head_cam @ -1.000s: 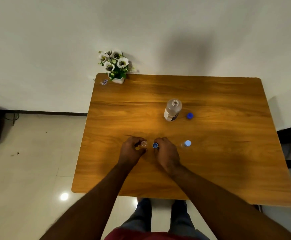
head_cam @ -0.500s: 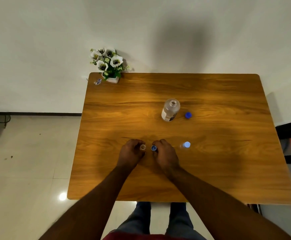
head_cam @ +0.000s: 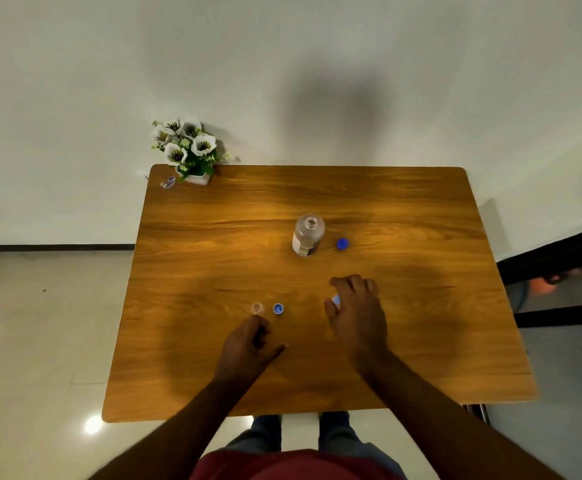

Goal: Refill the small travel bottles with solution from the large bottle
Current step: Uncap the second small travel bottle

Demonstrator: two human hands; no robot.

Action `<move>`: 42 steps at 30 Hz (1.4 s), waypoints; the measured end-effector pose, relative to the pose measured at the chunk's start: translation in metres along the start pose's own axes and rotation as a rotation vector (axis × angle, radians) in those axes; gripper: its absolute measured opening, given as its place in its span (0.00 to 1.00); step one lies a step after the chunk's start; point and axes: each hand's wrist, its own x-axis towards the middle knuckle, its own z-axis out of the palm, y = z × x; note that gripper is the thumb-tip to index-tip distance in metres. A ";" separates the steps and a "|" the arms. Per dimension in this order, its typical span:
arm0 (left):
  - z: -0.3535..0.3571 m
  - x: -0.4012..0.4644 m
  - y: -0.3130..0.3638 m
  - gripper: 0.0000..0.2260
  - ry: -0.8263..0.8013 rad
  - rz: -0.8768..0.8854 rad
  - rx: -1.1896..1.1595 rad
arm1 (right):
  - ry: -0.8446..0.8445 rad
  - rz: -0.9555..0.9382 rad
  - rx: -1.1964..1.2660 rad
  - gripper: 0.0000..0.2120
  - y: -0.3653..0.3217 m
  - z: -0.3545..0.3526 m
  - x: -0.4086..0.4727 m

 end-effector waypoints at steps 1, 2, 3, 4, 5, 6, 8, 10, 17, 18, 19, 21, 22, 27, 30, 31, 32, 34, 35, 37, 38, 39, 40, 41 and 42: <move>0.010 0.001 0.010 0.18 -0.033 0.022 -0.014 | -0.019 0.024 0.010 0.20 0.006 -0.004 0.003; 0.020 0.004 0.020 0.19 -0.057 0.041 -0.030 | -0.043 0.035 0.021 0.21 0.012 -0.007 0.006; 0.030 0.008 0.030 0.20 -0.076 0.055 -0.046 | -0.069 0.033 0.029 0.22 0.015 -0.009 0.008; 0.040 0.012 0.038 0.22 -0.087 0.064 -0.064 | -0.097 0.025 0.032 0.22 0.018 -0.010 0.010; 0.048 0.018 0.045 0.25 -0.094 0.063 -0.078 | -0.122 0.014 0.029 0.22 0.020 -0.010 0.011; 0.055 0.024 0.051 0.28 -0.097 0.053 -0.088 | -0.140 0.000 0.020 0.21 0.021 -0.009 0.012; 0.068 0.036 0.059 0.32 -0.099 0.025 -0.088 | -0.169 -0.021 -0.006 0.18 0.023 -0.006 0.014; 0.077 0.049 0.063 0.34 -0.107 0.001 -0.088 | -0.201 -0.019 -0.009 0.15 0.025 -0.002 0.016; 0.089 0.078 0.074 0.27 -0.130 0.035 -0.024 | -0.216 -0.038 0.016 0.11 0.036 -0.009 0.027; 0.089 0.079 0.079 0.24 -0.114 0.043 -0.014 | -0.214 -0.046 0.031 0.11 0.037 -0.016 0.029; 0.088 0.081 0.085 0.22 -0.096 0.064 -0.014 | -0.209 -0.053 0.053 0.10 0.039 -0.025 0.032; 0.085 0.083 0.099 0.19 -0.061 0.120 -0.066 | -0.190 -0.057 0.120 0.09 0.041 -0.049 0.039; 0.080 0.084 0.110 0.17 -0.044 0.143 -0.112 | -0.176 -0.064 0.153 0.08 0.042 -0.066 0.044; 0.044 0.103 0.192 0.16 0.027 0.251 -0.365 | -0.097 -0.214 0.229 0.09 0.036 -0.169 0.081; 0.005 0.121 0.257 0.16 0.135 0.356 -0.435 | -0.037 -0.313 0.212 0.08 0.020 -0.245 0.108; -0.009 0.126 0.277 0.15 0.168 0.403 -0.440 | -0.013 -0.346 0.198 0.10 0.012 -0.269 0.117; -0.027 0.131 0.300 0.14 0.199 0.463 -0.443 | 0.031 -0.381 0.173 0.12 0.004 -0.296 0.125; -0.065 0.136 0.346 0.11 0.234 0.580 -0.451 | 0.144 -0.434 0.109 0.16 -0.014 -0.351 0.137; -0.085 0.139 0.371 0.09 0.247 0.638 -0.454 | 0.205 -0.456 0.072 0.17 -0.024 -0.380 0.143; -0.122 0.142 0.415 0.08 0.276 0.714 -0.468 | 0.311 -0.485 -0.001 0.19 -0.044 -0.433 0.151; -0.140 0.142 0.436 0.08 0.289 0.734 -0.486 | 0.352 -0.499 -0.027 0.19 -0.054 -0.458 0.153; -0.157 0.141 0.455 0.09 0.300 0.749 -0.498 | 0.378 -0.512 -0.044 0.18 -0.064 -0.482 0.155; -0.174 0.140 0.474 0.09 0.317 0.765 -0.503 | 0.394 -0.532 -0.053 0.16 -0.074 -0.505 0.154; -0.188 0.137 0.490 0.10 0.329 0.774 -0.502 | 0.399 -0.552 -0.057 0.14 -0.083 -0.524 0.154; -0.202 0.133 0.505 0.10 0.344 0.786 -0.510 | 0.404 -0.580 -0.060 0.13 -0.092 -0.543 0.152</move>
